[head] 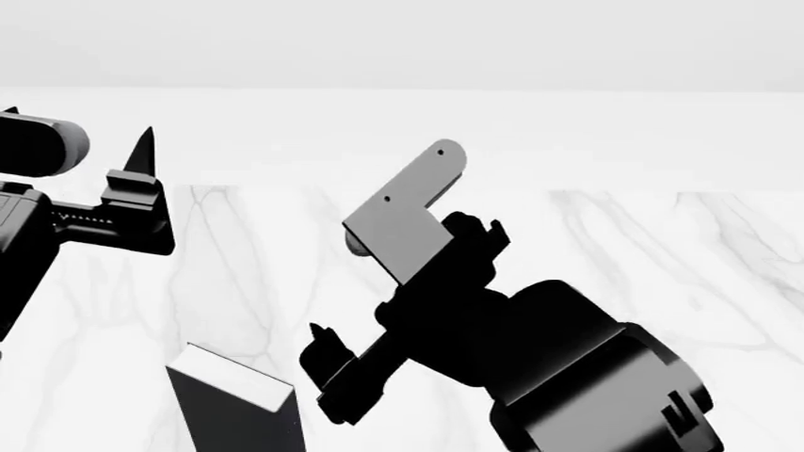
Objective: Pick up the book on the left and place it on top of the shelf.
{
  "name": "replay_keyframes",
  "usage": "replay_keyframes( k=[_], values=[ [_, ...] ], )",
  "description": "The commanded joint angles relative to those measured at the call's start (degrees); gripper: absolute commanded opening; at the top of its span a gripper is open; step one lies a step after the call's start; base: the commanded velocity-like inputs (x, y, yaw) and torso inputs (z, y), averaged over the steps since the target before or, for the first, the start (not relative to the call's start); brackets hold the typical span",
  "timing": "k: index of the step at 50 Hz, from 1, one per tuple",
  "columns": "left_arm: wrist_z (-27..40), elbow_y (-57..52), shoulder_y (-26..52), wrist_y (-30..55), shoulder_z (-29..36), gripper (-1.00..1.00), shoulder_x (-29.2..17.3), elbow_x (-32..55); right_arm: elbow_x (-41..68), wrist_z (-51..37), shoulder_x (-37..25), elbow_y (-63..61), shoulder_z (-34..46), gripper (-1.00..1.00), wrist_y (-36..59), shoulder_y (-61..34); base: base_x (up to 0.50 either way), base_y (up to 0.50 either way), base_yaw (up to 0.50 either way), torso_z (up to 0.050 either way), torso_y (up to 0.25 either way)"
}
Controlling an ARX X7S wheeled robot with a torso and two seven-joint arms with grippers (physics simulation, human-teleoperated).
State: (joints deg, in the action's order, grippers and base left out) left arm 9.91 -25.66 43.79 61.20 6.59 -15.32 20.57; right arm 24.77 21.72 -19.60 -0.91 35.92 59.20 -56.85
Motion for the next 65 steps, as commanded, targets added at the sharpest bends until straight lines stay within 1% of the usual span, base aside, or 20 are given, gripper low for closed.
replay_keyframes(
  k=[1,10,43,51,65],
  values=[
    [0.14,0.23,-0.10,-0.19,0.13,1.00,-0.25,0.19,1.57,1.90,0.19,-0.62,1.07,1.00,0.25,0.83,0.00,0.00,0.00,0.000,0.000],
    [0.27,0.19,-0.24,-0.33,0.12,1.00,-0.33,0.43,2.60,2.48,0.61,-2.00,1.71,1.00,0.62,1.56,0.00,0.00,0.00,0.000,0.000],
    [0.69,-0.04,-0.48,-0.42,0.37,1.00,-1.03,1.18,0.64,3.81,4.64,7.22,5.55,1.00,-6.12,3.01,0.00,0.00,0.00,0.000,0.000],
    [1.04,-0.88,0.25,0.86,0.35,1.00,-1.18,1.64,0.37,4.03,5.20,8.41,6.55,1.00,-7.07,3.67,0.00,0.00,0.00,0.000,0.000],
    [1.27,-1.07,-0.21,0.58,0.50,1.00,-1.46,1.87,-0.24,4.51,5.93,11.41,7.83,1.00,-9.18,4.35,0.00,0.00,0.00,0.000,0.000]
  ],
)
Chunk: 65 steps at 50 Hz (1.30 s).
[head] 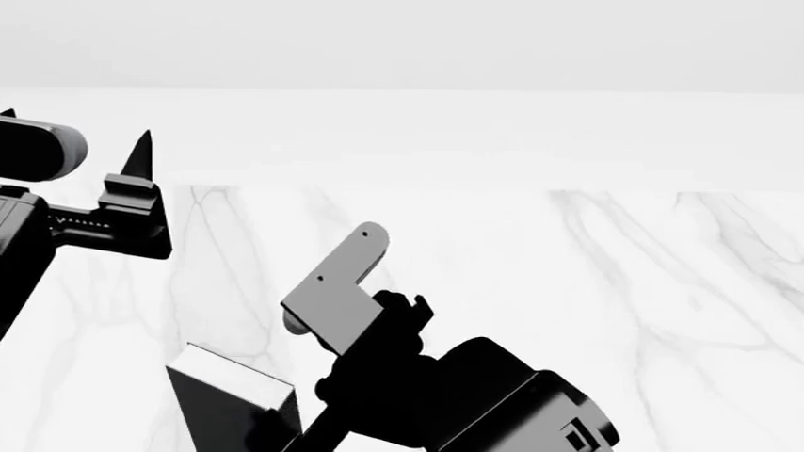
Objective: Pick up the book on the left and place it on top of the shelf.
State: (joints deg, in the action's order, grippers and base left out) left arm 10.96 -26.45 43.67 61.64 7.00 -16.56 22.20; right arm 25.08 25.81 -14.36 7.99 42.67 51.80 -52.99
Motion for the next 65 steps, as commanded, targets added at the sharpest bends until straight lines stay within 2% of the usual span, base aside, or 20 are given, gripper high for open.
replay_keyframes(
  k=[1,38,55,65],
  values=[
    [0.24,-0.30,-0.12,0.12,0.10,1.00,-0.25,0.25,-0.55,0.52,0.73,2.72,1.11,1.00,-1.94,0.49,0.00,0.00,0.00,0.000,0.000],
    [0.67,0.00,-0.69,-0.59,0.70,1.00,-0.92,0.72,-3.08,4.45,7.74,21.79,4.28,1.00,-12.28,-3.02,0.00,0.00,0.00,0.000,0.000],
    [0.87,0.04,-0.88,-0.75,0.81,1.00,-1.10,1.12,-3.54,5.61,8.76,24.57,6.46,1.00,-13.77,-2.73,0.00,0.00,0.00,0.000,0.000],
    [1.03,-0.03,-1.09,-0.88,0.89,1.00,-1.36,1.24,-4.49,7.14,10.78,31.32,8.00,1.00,-17.44,-3.18,0.00,0.00,0.00,0.000,0.000]
  ],
)
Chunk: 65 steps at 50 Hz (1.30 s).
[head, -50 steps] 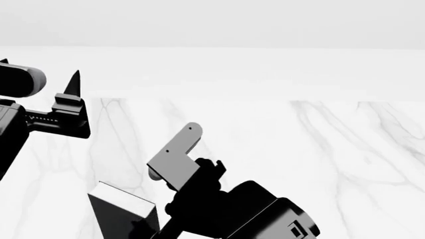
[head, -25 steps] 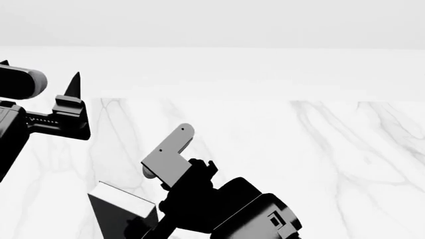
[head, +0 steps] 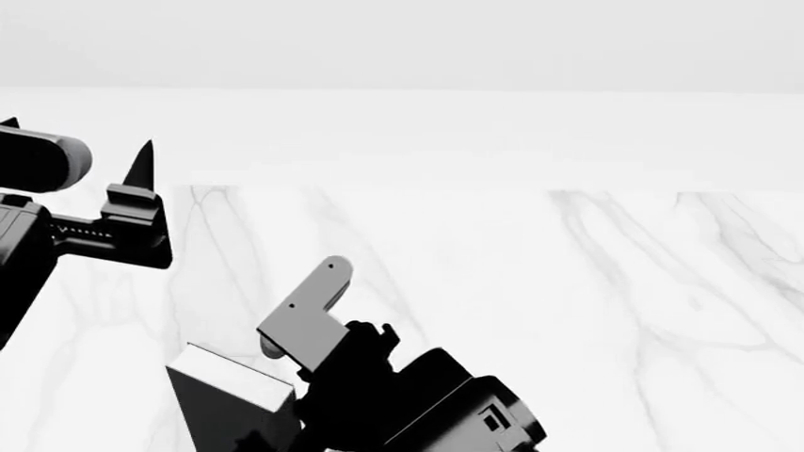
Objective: Pick up the book on the left and place it on top of the shelf.
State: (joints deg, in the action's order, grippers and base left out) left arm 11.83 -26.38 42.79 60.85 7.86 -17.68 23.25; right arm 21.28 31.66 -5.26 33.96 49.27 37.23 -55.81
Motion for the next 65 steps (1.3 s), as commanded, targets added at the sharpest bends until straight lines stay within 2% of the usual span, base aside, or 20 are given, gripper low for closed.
replay_keyframes(
  k=[1,8,9,33,44,56,60,62,65],
  values=[
    [0.17,-0.10,-0.27,-0.15,-0.02,1.00,-0.28,0.20,-0.72,1.50,1.90,5.99,1.56,1.00,-3.22,-0.35,0.00,0.00,0.00,0.000,0.000],
    [0.26,-0.12,-0.45,-0.33,-0.11,1.00,-0.48,0.31,-0.53,1.67,2.47,8.02,1.84,1.00,-4.32,-0.59,0.00,0.00,0.00,0.000,0.000],
    [0.30,-0.06,-0.47,-0.37,-0.10,1.00,-0.49,0.29,-0.48,1.60,2.53,8.25,1.81,-1.00,-4.46,-0.65,0.00,0.00,0.00,0.000,0.000],
    [0.69,-0.21,-0.52,-0.43,0.29,1.00,-0.76,0.66,1.08,0.00,1.05,4.75,1.72,-1.00,-3.68,-0.87,0.00,0.00,0.00,0.000,0.000],
    [0.98,-0.75,-0.33,-0.14,0.16,1.00,-0.66,1.14,3.76,-4.18,-3.42,-8.83,-1.09,-1.00,3.81,-2.52,0.00,0.00,0.00,0.000,0.001],
    [1.12,-0.78,-0.43,-0.34,0.20,1.00,-0.76,1.41,5.01,-7.37,-7.10,-17.71,-3.45,-1.00,8.88,-5.37,0.00,0.00,0.00,0.000,0.001],
    [1.19,-0.90,-0.45,-0.26,0.19,1.00,-0.86,1.52,0.32,-14.06,-8.09,-20.32,-2.24,-1.00,9.61,-6.32,0.00,0.00,0.00,0.000,0.000],
    [1.22,-0.90,-0.47,-0.28,0.22,1.00,-0.87,1.56,-10.46,-22.95,-10.40,-24.20,3.89,-1.00,5.73,-6.00,0.00,0.00,0.00,0.000,0.005],
    [1.30,-0.95,-0.41,-0.28,0.26,1.00,-0.86,1.62,-17.32,-28.31,-11.39,-24.19,7.60,-1.00,3.86,-6.75,0.00,0.00,0.00,0.000,0.000]
  ],
)
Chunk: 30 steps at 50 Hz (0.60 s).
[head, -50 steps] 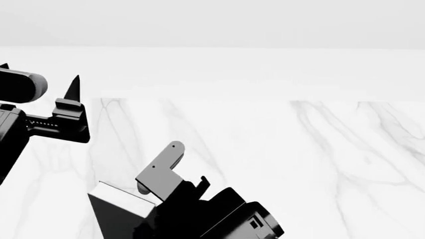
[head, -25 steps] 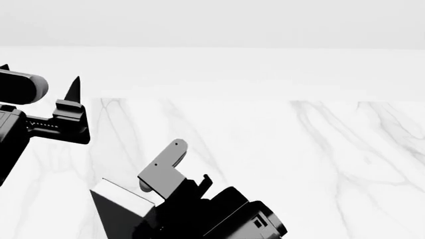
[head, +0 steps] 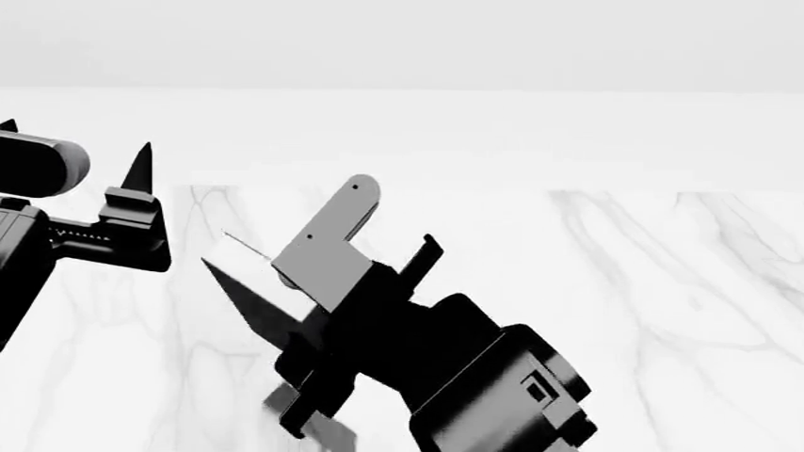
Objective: Pick up the book on the left and place it on top of the shelf.
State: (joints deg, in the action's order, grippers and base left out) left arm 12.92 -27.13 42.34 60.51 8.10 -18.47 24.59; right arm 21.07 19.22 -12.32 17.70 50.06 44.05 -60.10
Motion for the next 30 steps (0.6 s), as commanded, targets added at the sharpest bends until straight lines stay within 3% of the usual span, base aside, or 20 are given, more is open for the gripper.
replay_keyframes(
  k=[1,15,27,30],
  values=[
    [0.22,-0.20,0.04,0.05,0.03,1.00,-0.08,0.30,-17.11,-15.89,-4.33,-7.93,6.81,-1.00,-2.96,-2.46,0.00,0.00,0.00,0.000,0.000],
    [0.39,-0.07,0.46,0.10,0.43,1.00,-0.15,0.49,-29.63,-23.57,-7.68,-11.01,13.27,-1.00,-0.66,-6.79,0.00,0.00,0.00,0.000,0.001],
    [0.62,-0.13,0.70,0.20,0.51,1.00,-0.23,0.71,-39.80,-33.32,-3.63,11.72,19.75,-1.00,-5.44,-13.31,0.00,0.00,0.00,0.000,0.001],
    [0.69,-0.32,0.76,0.36,0.50,1.00,-0.28,0.84,-41.08,-36.76,-0.63,23.72,20.78,-1.00,-8.71,-15.96,0.00,0.00,0.00,0.000,0.004]
  ],
)
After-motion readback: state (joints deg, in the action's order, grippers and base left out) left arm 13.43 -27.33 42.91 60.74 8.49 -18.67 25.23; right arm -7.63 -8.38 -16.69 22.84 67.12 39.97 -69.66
